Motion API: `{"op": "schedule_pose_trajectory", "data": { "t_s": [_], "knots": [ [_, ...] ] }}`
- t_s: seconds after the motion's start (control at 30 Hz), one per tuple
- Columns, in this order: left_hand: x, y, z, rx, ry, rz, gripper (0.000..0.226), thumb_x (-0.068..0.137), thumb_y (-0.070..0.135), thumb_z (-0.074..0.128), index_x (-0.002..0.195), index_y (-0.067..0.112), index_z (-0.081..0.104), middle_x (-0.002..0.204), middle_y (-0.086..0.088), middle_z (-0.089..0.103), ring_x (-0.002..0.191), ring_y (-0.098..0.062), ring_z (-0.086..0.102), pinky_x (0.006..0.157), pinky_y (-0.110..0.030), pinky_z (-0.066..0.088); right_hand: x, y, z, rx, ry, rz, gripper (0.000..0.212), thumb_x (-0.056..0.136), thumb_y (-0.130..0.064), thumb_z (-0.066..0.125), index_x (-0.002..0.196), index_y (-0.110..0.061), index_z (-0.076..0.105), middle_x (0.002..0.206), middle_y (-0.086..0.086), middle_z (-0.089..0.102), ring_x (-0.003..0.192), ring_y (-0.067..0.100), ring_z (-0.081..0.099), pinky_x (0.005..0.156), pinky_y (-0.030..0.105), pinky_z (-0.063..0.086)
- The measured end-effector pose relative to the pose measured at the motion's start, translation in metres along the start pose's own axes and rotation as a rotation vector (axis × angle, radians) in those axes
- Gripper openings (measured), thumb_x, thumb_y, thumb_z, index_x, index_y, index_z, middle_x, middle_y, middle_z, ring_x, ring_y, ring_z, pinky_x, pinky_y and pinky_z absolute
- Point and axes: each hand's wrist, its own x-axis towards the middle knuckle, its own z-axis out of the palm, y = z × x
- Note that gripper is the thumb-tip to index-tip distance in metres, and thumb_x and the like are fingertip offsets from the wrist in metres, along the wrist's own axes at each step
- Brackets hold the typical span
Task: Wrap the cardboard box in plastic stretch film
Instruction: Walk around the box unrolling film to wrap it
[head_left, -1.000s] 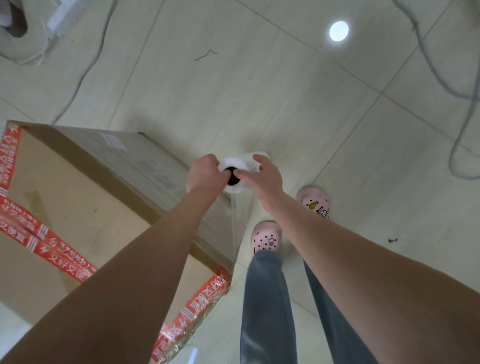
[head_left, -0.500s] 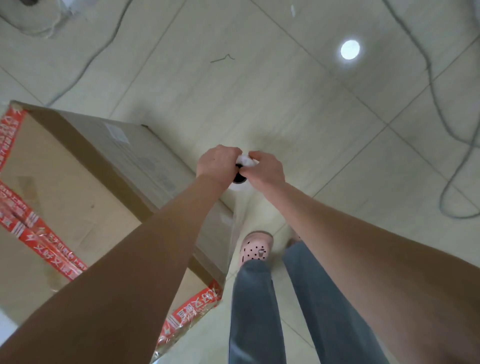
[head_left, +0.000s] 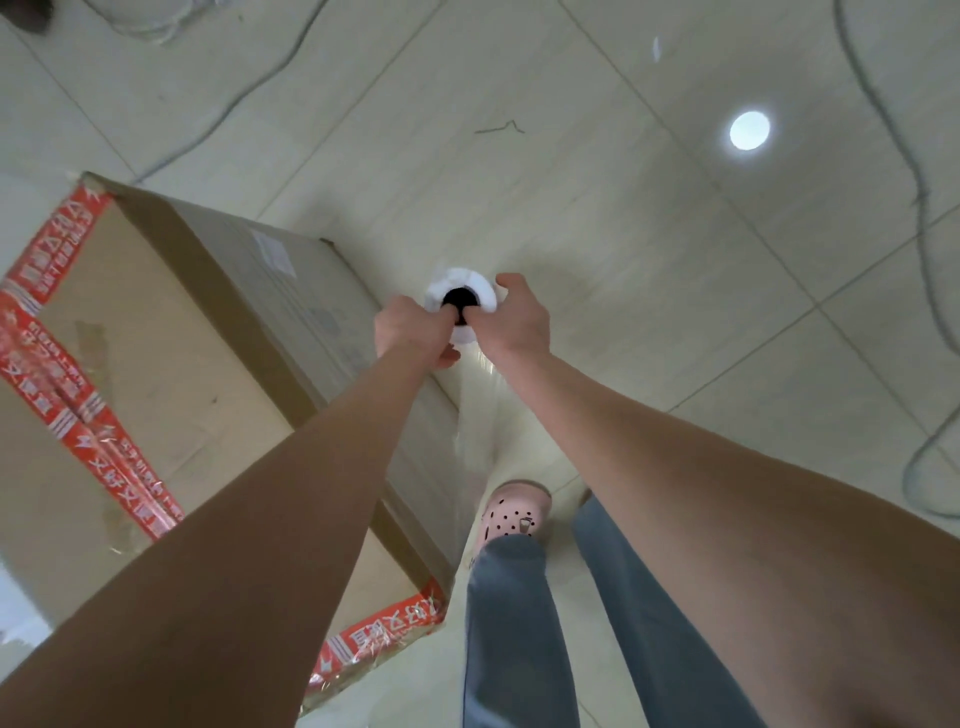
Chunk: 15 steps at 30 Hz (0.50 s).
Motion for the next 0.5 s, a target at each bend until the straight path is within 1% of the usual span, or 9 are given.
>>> {"op": "schedule_pose_trajectory", "data": {
  "t_s": [0.07,0.1,0.17,0.23,0.27,0.33,0.37,0.43,0.5],
  "knots": [
    [0.003,0.002,-0.003,-0.013,-0.032,-0.034,0.028,0.081,0.030,0.067,0.082,0.004,0.057,0.084,-0.015,0.071,0.060,-0.025,0.070,0.065,-0.039,0.061,0.002,-0.009,0.003,-0.058,0.025,-0.058,0.030,0.084,-0.018,0.055,0.114,-0.020,0.056,0.101,-0.001,0.061,0.087,0.019,0.056,0.072,0.027,0.041],
    [0.004,0.004,-0.005,0.057,-0.030,0.013,0.027,0.083,0.030,0.066,0.081,0.005,0.056,0.088,-0.015,0.071,0.064,-0.026,0.070,0.067,-0.037,0.060,0.002,-0.012,0.004,-0.082,0.025,-0.075,0.022,0.084,-0.015,0.055,0.105,-0.019,0.059,0.098,0.001,0.062,0.085,0.021,0.055,0.069,0.026,0.039],
    [0.001,0.009,-0.008,0.315,0.030,0.200,0.024,0.084,0.025,0.063,0.092,0.004,0.056,0.093,-0.013,0.067,0.076,-0.029,0.066,0.062,-0.032,0.051,0.004,-0.016,0.003,-0.138,-0.002,-0.083,0.011,0.083,-0.012,0.054,0.092,-0.016,0.059,0.092,0.003,0.061,0.082,0.024,0.054,0.065,0.025,0.035],
    [-0.003,0.013,-0.009,0.506,0.087,0.396,0.025,0.084,0.017,0.058,0.106,0.007,0.055,0.098,-0.012,0.063,0.088,-0.030,0.060,0.062,-0.031,0.039,0.005,-0.018,0.000,-0.166,-0.054,-0.053,0.013,0.085,-0.013,0.053,0.093,-0.020,0.061,0.101,0.003,0.060,0.089,0.025,0.055,0.067,0.025,0.037],
    [-0.005,0.015,-0.009,0.575,0.091,0.470,0.027,0.084,0.014,0.056,0.111,0.008,0.054,0.102,-0.012,0.062,0.092,-0.031,0.059,0.063,-0.032,0.038,0.007,-0.017,-0.002,-0.183,-0.074,-0.036,0.014,0.087,-0.015,0.052,0.087,-0.027,0.058,0.102,0.002,0.057,0.090,0.024,0.053,0.066,0.025,0.038],
    [-0.007,0.019,-0.006,0.706,0.084,0.562,0.033,0.086,0.011,0.053,0.119,0.010,0.052,0.108,-0.013,0.059,0.097,-0.033,0.058,0.066,-0.035,0.041,0.008,-0.017,-0.004,-0.209,-0.076,-0.029,0.028,0.087,-0.016,0.050,0.069,-0.034,0.038,0.097,-0.001,0.047,0.085,0.018,0.044,0.058,0.021,0.033],
    [-0.008,0.022,-0.006,0.746,0.083,0.587,0.033,0.088,0.011,0.052,0.120,0.011,0.051,0.109,-0.012,0.058,0.096,-0.034,0.059,0.066,-0.036,0.042,0.009,-0.017,-0.003,-0.209,-0.076,-0.024,0.030,0.087,-0.016,0.049,0.069,-0.034,0.035,0.097,-0.002,0.044,0.085,0.016,0.041,0.056,0.018,0.030],
    [-0.006,0.029,-0.007,0.796,0.092,0.595,0.027,0.090,0.010,0.050,0.117,0.010,0.051,0.106,-0.012,0.056,0.092,-0.034,0.060,0.062,-0.034,0.040,0.012,-0.021,-0.004,-0.198,-0.094,-0.002,0.019,0.087,-0.014,0.048,0.083,-0.032,0.049,0.101,-0.002,0.047,0.090,0.016,0.044,0.061,0.013,0.033],
    [-0.001,0.036,-0.011,0.827,0.070,0.574,0.023,0.089,0.011,0.052,0.112,0.009,0.052,0.105,-0.012,0.056,0.091,-0.033,0.060,0.062,-0.034,0.039,0.017,-0.026,-0.005,-0.233,-0.117,0.014,0.022,0.085,-0.013,0.047,0.092,-0.031,0.056,0.106,-0.002,0.051,0.093,0.019,0.048,0.066,0.014,0.037]
  ]
}}
